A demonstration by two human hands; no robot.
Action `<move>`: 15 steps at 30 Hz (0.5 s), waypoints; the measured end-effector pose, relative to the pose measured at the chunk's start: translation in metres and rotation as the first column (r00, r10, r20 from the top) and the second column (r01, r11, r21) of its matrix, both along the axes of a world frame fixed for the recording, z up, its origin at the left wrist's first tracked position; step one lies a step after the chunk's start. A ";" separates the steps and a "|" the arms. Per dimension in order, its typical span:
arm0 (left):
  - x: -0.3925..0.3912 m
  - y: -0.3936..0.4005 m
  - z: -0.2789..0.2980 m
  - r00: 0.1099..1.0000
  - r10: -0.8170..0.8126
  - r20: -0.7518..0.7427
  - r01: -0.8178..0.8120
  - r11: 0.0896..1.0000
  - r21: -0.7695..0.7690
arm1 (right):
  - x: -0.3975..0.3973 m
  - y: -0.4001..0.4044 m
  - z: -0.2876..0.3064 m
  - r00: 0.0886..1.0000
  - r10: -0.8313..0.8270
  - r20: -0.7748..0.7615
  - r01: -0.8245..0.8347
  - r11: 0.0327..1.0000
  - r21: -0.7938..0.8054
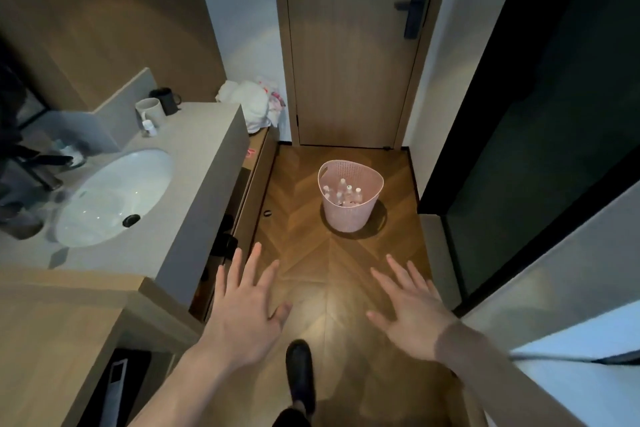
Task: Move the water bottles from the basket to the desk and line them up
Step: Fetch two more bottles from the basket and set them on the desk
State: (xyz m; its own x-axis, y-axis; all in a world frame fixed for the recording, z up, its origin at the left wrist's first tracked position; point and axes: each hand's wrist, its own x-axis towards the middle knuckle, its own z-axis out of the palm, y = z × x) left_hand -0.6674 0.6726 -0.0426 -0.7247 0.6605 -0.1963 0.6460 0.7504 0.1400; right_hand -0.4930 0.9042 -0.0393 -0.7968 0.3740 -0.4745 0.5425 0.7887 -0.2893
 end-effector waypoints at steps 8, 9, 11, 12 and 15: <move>-0.122 0.091 -0.027 0.996 -0.010 0.092 0.009 1.000 0.008 | -0.108 0.090 -0.019 0.997 -0.073 0.035 0.071 0.996 0.051; -0.139 0.104 -0.029 0.995 -0.009 0.097 0.009 1.000 -0.001 | -0.124 0.102 -0.018 0.995 -0.091 0.048 0.089 0.995 0.039; -0.170 0.129 -0.032 0.994 -0.032 0.105 0.033 0.999 -0.008 | -0.152 0.125 -0.014 0.990 -0.129 0.054 0.130 0.992 -0.001; -0.186 0.142 -0.034 0.993 -0.043 0.111 0.042 0.999 0.009 | -0.164 0.136 -0.014 0.987 -0.153 0.042 0.154 0.988 -0.023; -0.230 0.185 -0.039 0.991 -0.082 0.105 0.080 0.997 0.023 | -0.197 0.166 -0.016 0.975 -0.222 -0.003 0.221 0.973 -0.065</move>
